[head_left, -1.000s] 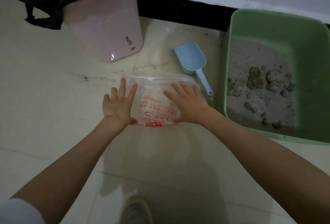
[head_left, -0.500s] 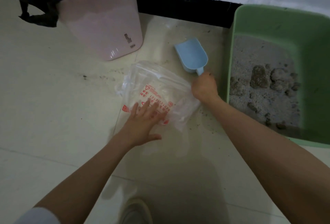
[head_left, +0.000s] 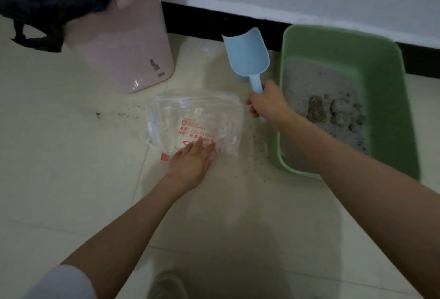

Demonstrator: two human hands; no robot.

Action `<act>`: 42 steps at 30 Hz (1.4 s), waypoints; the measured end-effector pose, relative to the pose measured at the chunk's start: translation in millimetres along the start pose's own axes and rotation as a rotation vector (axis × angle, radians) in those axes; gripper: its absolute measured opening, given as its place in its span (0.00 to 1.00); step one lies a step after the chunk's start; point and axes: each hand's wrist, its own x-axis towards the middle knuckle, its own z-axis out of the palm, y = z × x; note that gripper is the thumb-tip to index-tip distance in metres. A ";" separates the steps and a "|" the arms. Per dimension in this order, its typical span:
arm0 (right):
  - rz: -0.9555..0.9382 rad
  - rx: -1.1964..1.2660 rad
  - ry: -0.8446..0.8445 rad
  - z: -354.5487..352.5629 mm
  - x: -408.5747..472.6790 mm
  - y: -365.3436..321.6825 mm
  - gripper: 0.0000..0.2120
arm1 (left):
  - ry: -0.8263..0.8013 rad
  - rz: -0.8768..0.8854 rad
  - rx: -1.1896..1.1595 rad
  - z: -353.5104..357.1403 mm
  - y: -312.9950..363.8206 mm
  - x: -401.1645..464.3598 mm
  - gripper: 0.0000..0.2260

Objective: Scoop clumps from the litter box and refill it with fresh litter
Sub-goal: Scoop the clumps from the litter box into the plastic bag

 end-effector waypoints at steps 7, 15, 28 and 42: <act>-0.047 0.165 0.140 -99.6 -55.8 21.8 0.03 | -0.088 -0.072 -0.096 -24.1 50.9 7.6 0.30; 0.170 0.133 0.242 -167.2 -89.9 116.1 0.17 | 0.221 0.210 0.041 -54.4 124.4 1.1 0.25; 0.333 -0.317 0.028 -203.3 -105.9 142.7 0.19 | 0.173 0.225 0.172 -40.8 152.2 37.4 0.32; 0.330 -0.108 0.104 -159.2 -55.7 156.6 0.18 | 0.287 0.209 0.107 -36.8 162.9 53.9 0.31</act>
